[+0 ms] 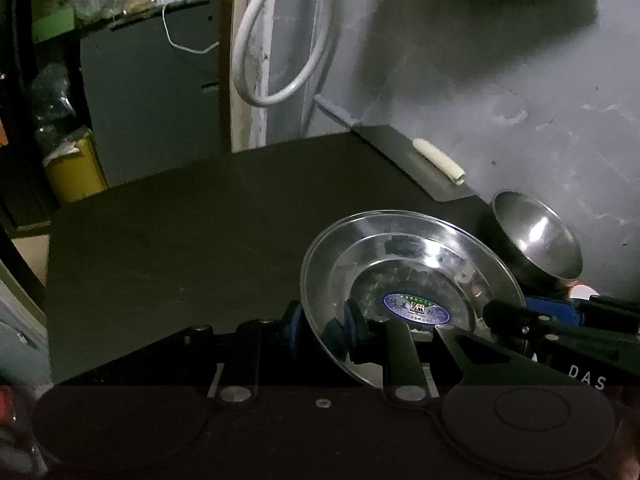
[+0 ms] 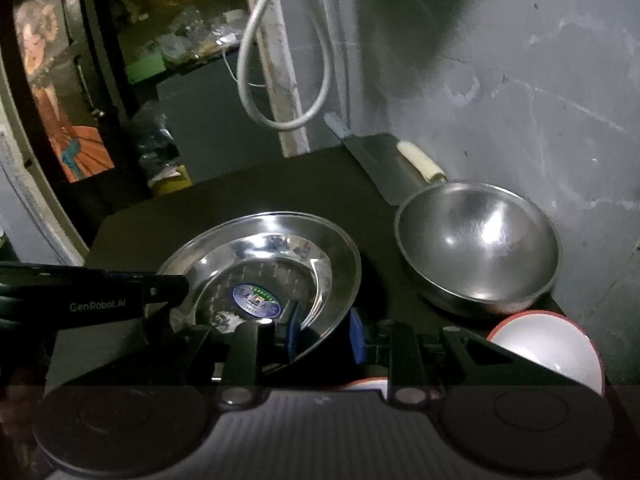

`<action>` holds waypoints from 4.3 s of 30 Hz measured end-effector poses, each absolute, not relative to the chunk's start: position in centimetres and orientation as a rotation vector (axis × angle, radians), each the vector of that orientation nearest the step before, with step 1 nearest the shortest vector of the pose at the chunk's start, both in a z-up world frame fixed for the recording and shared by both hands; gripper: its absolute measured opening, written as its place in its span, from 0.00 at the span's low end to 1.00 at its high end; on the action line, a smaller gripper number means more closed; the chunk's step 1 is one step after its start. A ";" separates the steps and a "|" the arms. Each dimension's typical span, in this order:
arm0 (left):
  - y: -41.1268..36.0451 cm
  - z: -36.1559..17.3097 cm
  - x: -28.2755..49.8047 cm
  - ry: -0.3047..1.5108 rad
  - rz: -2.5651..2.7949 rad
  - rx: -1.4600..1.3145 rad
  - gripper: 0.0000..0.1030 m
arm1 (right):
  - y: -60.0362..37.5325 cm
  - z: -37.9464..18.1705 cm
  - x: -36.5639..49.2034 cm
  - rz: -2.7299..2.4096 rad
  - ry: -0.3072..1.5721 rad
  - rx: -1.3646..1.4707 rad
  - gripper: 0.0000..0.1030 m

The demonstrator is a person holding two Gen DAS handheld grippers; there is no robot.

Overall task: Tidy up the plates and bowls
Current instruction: 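Close the left gripper on the labeled plate rim while the right gripper grips beside it, then lower the labeled plate onto the plate stack while both grippers open, then move both grippers to the steel mixing bowl and grip its rim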

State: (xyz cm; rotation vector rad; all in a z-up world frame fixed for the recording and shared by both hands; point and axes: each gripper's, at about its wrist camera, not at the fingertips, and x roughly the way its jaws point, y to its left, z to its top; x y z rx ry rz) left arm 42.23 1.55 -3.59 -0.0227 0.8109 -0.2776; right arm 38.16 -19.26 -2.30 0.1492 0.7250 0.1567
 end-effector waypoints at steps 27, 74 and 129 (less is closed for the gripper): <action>5.1 0.8 27.1 0.755 -0.216 -0.017 0.24 | -17.5 2.0 25.6 0.347 0.698 0.142 0.28; 2.2 -2.9 22.8 0.933 -0.171 0.135 0.28 | -17.3 -0.3 21.6 0.367 0.899 0.138 0.29; -12.4 -3.3 47.1 0.843 -0.267 -0.130 0.99 | -29.9 -1.7 38.5 -0.035 0.654 0.184 0.79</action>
